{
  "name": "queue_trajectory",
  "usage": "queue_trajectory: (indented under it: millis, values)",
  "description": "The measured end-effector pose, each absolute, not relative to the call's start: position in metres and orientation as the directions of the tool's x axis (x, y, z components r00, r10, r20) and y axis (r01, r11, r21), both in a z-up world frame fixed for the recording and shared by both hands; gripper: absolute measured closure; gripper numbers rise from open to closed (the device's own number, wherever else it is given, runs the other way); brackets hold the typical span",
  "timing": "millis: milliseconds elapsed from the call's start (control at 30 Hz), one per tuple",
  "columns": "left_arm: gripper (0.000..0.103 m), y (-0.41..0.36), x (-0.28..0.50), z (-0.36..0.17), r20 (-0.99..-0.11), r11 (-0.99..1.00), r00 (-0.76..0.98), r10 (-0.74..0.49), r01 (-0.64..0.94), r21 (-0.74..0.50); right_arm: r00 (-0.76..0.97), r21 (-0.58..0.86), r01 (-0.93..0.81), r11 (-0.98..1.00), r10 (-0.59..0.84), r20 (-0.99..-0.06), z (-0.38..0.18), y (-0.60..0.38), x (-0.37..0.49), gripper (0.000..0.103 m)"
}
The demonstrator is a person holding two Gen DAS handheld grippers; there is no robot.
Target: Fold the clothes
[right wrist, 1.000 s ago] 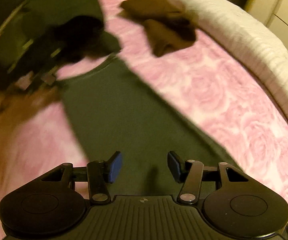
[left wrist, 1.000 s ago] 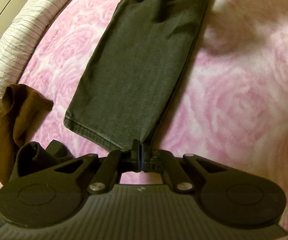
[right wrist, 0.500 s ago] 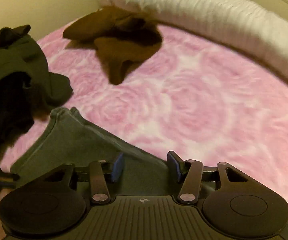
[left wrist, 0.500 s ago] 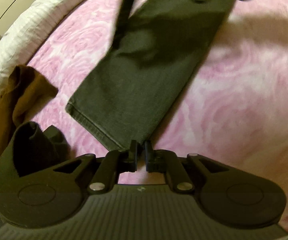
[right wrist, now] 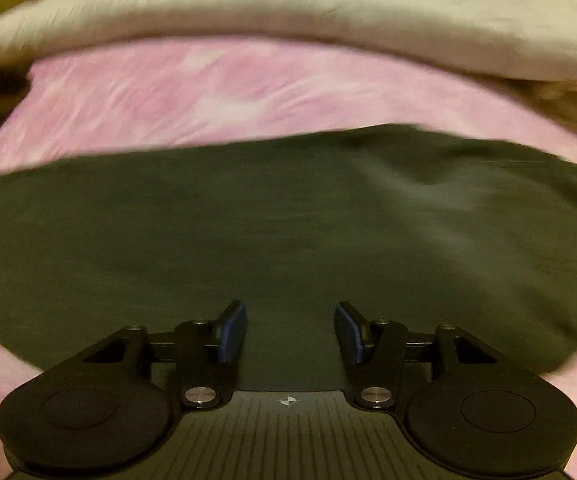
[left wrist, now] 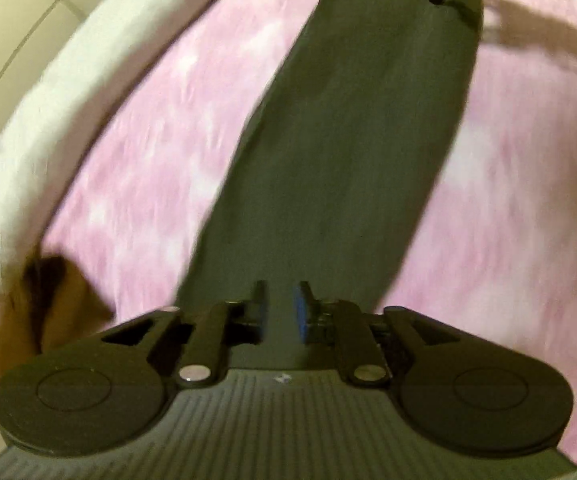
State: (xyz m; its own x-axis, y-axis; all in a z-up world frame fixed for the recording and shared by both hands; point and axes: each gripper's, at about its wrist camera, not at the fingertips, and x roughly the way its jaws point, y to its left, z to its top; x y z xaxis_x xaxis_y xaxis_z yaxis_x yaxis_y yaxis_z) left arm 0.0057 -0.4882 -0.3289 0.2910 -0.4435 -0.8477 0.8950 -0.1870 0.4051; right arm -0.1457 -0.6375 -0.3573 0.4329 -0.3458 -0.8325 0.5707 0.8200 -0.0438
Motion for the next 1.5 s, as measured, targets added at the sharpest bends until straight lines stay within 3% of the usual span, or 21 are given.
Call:
queue_trajectory:
  millis: [67, 267, 467, 500, 533, 567, 667, 767, 900, 1133, 1267, 1300, 1400, 1433, 1500]
  values:
    - [0.060, -0.526, -0.029, -0.322, -0.825, -0.217, 0.259, -0.503, 0.886, 0.410, 0.439, -0.043, 0.629, 0.776, -0.401, -0.804, -0.342, -0.651, -0.185, 0.049]
    - [0.052, -0.633, -0.173, -0.344, -0.781, -0.455, 0.069, -0.621, 0.780, 0.430, 0.368, -0.022, 0.758, 0.652, -0.455, -0.811, -0.338, -0.682, -0.282, 0.043]
    - [0.053, -0.693, -0.273, -0.407, -0.750, -0.632, 0.051, -0.660, 0.501, 0.591, 0.361, 0.056, 0.821, 0.568, -0.441, -0.821, -0.349, -0.703, -0.337, 0.038]
    - [0.055, -0.698, -0.275, -0.415, -0.748, -0.645, 0.067, -0.661, 0.460, 0.611, 0.371, 0.069, 0.821, 0.567, -0.437, -0.819, -0.351, -0.705, -0.341, 0.038]
    - [0.067, -0.701, -0.275, -0.420, -0.747, -0.656, 0.079, -0.660, 0.425, 0.624, 0.380, 0.080, 0.820, 0.567, -0.434, -0.817, -0.353, -0.707, -0.343, 0.038]
    - [0.081, -0.706, -0.271, -0.417, -0.757, -0.662, 0.076, -0.649, 0.433, 0.612, 0.389, 0.087, 0.815, 0.572, -0.430, -0.815, -0.356, -0.708, -0.344, 0.038]
    - [0.094, -0.730, -0.241, -0.385, -0.815, -0.629, 0.028, -0.578, 0.620, 0.468, 0.421, 0.100, 0.794, 0.600, -0.423, -0.802, -0.362, -0.704, -0.339, 0.037]
    - [0.095, -0.763, -0.200, -0.350, -0.867, -0.525, -0.051, -0.495, 0.813, 0.252, 0.452, 0.101, 0.771, 0.629, -0.427, -0.783, -0.366, -0.697, -0.327, 0.035]
    - [0.095, -0.789, -0.160, -0.334, -0.891, -0.416, -0.149, -0.429, 0.908, 0.049, 0.480, 0.068, 0.754, 0.653, -0.478, -0.736, -0.363, -0.687, -0.292, 0.032]
    - [0.095, -0.801, -0.139, -0.329, -0.884, -0.399, -0.243, -0.400, 0.914, -0.071, 0.494, -0.017, 0.748, 0.664, -0.573, -0.654, -0.363, -0.678, -0.234, 0.028]
    - [0.094, -0.799, -0.139, -0.333, -0.881, -0.440, -0.249, -0.403, 0.896, -0.053, 0.470, -0.009, 0.783, 0.621, -0.602, -0.645, -0.367, -0.692, -0.220, 0.028]
    - [0.091, -0.798, -0.141, -0.335, -0.880, -0.461, -0.249, -0.404, 0.887, -0.040, 0.467, 0.011, 0.794, 0.608, -0.599, -0.650, -0.367, -0.697, -0.221, 0.029]
    - [0.077, -0.787, -0.154, -0.336, -0.880, -0.566, -0.247, -0.406, 0.824, 0.030, 0.475, 0.089, 0.815, 0.573, -0.572, -0.669, -0.359, -0.705, -0.239, 0.048]
    - [0.075, -0.783, -0.158, -0.336, -0.880, -0.600, -0.246, -0.407, 0.798, 0.054, 0.476, 0.103, 0.817, 0.567, -0.564, -0.675, -0.358, -0.705, -0.244, 0.058]
    - [0.075, -0.777, -0.164, -0.339, -0.885, -0.642, -0.255, -0.388, 0.764, 0.062, 0.475, 0.111, 0.817, 0.565, -0.551, -0.687, -0.356, -0.702, -0.252, 0.067]
